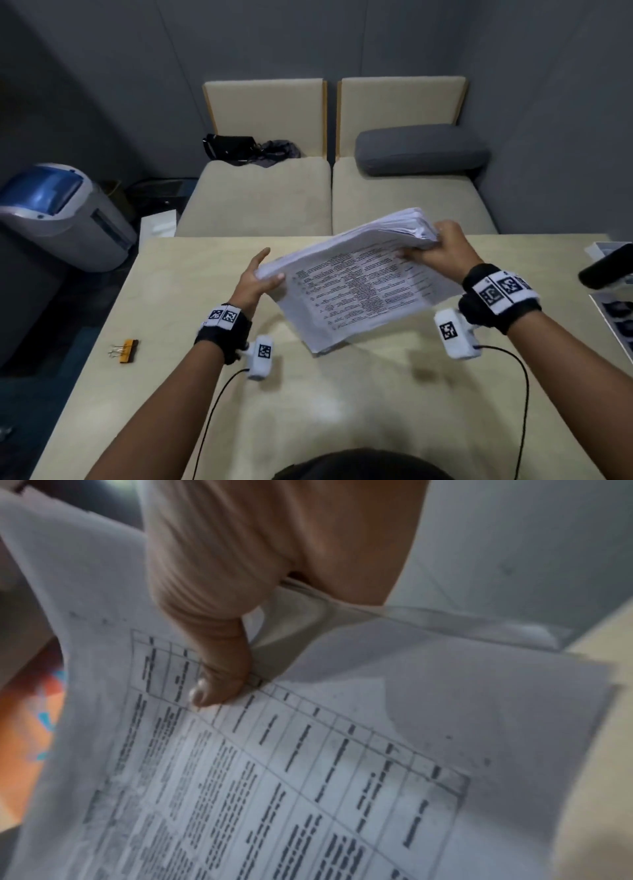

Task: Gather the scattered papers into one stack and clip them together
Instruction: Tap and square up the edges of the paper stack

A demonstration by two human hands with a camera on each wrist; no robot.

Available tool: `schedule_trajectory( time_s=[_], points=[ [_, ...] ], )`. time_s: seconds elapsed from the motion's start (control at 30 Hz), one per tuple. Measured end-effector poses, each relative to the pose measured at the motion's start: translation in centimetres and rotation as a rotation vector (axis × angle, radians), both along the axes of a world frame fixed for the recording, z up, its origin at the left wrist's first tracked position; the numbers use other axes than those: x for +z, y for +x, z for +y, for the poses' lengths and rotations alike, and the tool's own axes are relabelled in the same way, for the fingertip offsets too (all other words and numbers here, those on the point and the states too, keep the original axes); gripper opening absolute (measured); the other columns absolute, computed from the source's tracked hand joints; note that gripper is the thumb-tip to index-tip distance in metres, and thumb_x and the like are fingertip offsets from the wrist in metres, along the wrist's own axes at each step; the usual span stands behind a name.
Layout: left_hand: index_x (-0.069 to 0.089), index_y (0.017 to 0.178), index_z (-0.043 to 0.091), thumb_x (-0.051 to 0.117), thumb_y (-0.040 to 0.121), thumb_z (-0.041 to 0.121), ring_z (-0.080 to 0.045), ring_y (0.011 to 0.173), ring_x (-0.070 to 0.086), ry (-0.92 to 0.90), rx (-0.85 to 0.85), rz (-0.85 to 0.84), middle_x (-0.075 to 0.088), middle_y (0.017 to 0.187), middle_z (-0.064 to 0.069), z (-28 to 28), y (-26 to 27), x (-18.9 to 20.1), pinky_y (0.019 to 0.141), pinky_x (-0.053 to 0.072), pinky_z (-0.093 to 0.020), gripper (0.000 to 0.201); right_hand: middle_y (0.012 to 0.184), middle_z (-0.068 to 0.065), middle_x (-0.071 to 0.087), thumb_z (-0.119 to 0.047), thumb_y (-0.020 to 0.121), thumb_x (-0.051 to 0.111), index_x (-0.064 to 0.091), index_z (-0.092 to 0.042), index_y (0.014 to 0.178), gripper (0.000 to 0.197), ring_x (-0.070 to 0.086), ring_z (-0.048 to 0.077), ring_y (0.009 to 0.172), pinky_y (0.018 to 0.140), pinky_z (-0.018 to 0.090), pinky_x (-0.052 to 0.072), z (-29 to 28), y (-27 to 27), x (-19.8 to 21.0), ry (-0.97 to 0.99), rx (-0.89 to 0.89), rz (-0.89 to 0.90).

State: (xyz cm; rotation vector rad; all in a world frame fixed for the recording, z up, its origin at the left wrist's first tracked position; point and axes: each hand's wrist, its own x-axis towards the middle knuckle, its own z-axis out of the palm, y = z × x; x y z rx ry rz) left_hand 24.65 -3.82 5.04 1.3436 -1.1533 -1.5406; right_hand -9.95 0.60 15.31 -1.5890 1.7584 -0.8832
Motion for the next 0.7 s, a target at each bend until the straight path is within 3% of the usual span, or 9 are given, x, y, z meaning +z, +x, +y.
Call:
schedule_trajectory(
  time_s=[0.1, 0.17, 0.27, 0.37, 0.47, 0.53, 0.6, 0.67, 0.7],
  points=[
    [0.049, 0.133, 0.016, 0.091, 0.044, 0.054, -0.027, 0.108, 0.064, -0.002, 0.052, 0.330, 0.069, 0.118, -0.011, -0.2, -0.9, 1.7, 0.090, 0.054, -0.035, 0.106, 0.088, 0.008, 0.074, -0.015, 0.062, 0.088, 0.072, -0.012, 0.090, 0.033, 0.068, 0.015, 0.078, 0.076, 0.032, 0.055, 1.7, -1.4, -2.3, -0.043, -0.087, -0.244],
    [0.052, 0.128, 0.016, 0.087, 0.046, 0.060, -0.028, 0.112, 0.063, -0.015, 0.105, 0.444, 0.066, 0.120, -0.014, -0.3, -1.2, 3.1, 0.096, 0.052, -0.039, 0.100, 0.086, -0.004, 0.076, -0.020, 0.057, 0.087, 0.072, -0.021, 0.089, 0.036, 0.071, 0.008, 0.079, 0.079, 0.032, 0.057, 2.7, -2.1, -3.6, -0.106, -0.131, -0.409],
    [0.066, 0.109, 0.009, 0.066, 0.061, 0.078, -0.025, 0.101, 0.065, -0.091, 0.177, 0.379, 0.069, 0.106, -0.013, 0.2, -2.9, 5.8, 0.092, 0.051, -0.036, 0.085, 0.093, -0.006, 0.077, -0.033, 0.047, 0.093, 0.073, -0.026, 0.092, 0.050, 0.073, 0.013, 0.088, 0.082, 0.032, 0.059, 3.8, -2.4, -5.5, -0.133, -0.171, -0.610],
    [0.077, 0.080, 0.019, 0.028, 0.090, 0.071, -0.013, 0.077, 0.071, -0.084, 0.384, 0.385, 0.075, 0.081, 0.000, 0.7, -5.0, 6.7, 0.074, 0.055, -0.028, 0.072, 0.103, -0.004, 0.076, -0.041, 0.044, 0.095, 0.068, -0.017, 0.109, 0.073, 0.071, 0.015, 0.097, 0.082, 0.028, 0.058, 4.2, -2.5, -7.1, -0.133, -0.175, -0.636],
    [0.060, 0.124, 0.014, 0.028, 0.078, 0.086, -0.019, 0.111, 0.062, 0.070, 0.590, 0.321, 0.064, 0.120, -0.006, 0.8, -5.0, 5.0, 0.096, 0.047, -0.036, 0.092, 0.107, -0.010, 0.074, -0.025, 0.057, 0.091, 0.065, -0.015, 0.114, 0.063, 0.068, 0.009, 0.101, 0.086, 0.027, 0.055, 5.0, -2.7, -10.3, -0.036, -0.166, -0.570],
    [0.048, 0.139, 0.012, 0.030, 0.067, 0.094, -0.026, 0.122, 0.053, 0.166, 0.644, 0.295, 0.055, 0.136, -0.010, 1.6, -4.8, 2.2, 0.103, 0.041, -0.042, 0.110, 0.115, -0.007, 0.069, -0.043, 0.054, 0.092, 0.057, -0.014, 0.123, 0.082, 0.066, 0.010, 0.106, 0.084, 0.025, 0.055, 6.3, -2.2, -13.2, 0.124, -0.165, -0.487],
    [0.065, 0.115, 0.008, 0.036, 0.045, 0.103, -0.034, 0.108, 0.061, 0.269, 0.650, 0.207, 0.063, 0.121, -0.015, 2.5, -4.1, -3.1, 0.100, 0.046, -0.049, 0.121, 0.107, -0.007, 0.070, -0.053, 0.043, 0.090, 0.056, -0.014, 0.116, 0.090, 0.068, 0.009, 0.095, 0.069, 0.016, 0.056, 7.7, -1.4, -15.3, 0.207, -0.158, -0.495],
    [0.066, 0.078, 0.012, 0.037, 0.038, 0.104, -0.034, 0.088, 0.060, 0.299, 0.611, 0.150, 0.064, 0.096, -0.015, 3.7, -3.8, -6.9, 0.087, 0.048, -0.046, 0.104, 0.092, -0.010, 0.074, -0.026, 0.049, 0.094, 0.064, -0.018, 0.103, 0.063, 0.070, 0.001, 0.083, 0.062, 0.011, 0.053, 8.7, -0.3, -16.2, 0.176, -0.152, -0.517],
    [0.064, 0.074, 0.015, 0.035, 0.043, 0.103, -0.032, 0.087, 0.060, 0.334, 0.585, 0.143, 0.064, 0.093, -0.014, 4.4, -4.0, -7.0, 0.085, 0.048, -0.046, 0.098, 0.089, -0.012, 0.073, -0.008, 0.056, 0.092, 0.065, -0.021, 0.100, 0.054, 0.069, -0.005, 0.080, 0.064, 0.008, 0.051, 9.0, 0.2, -16.3, 0.173, -0.175, -0.526]
  ],
)
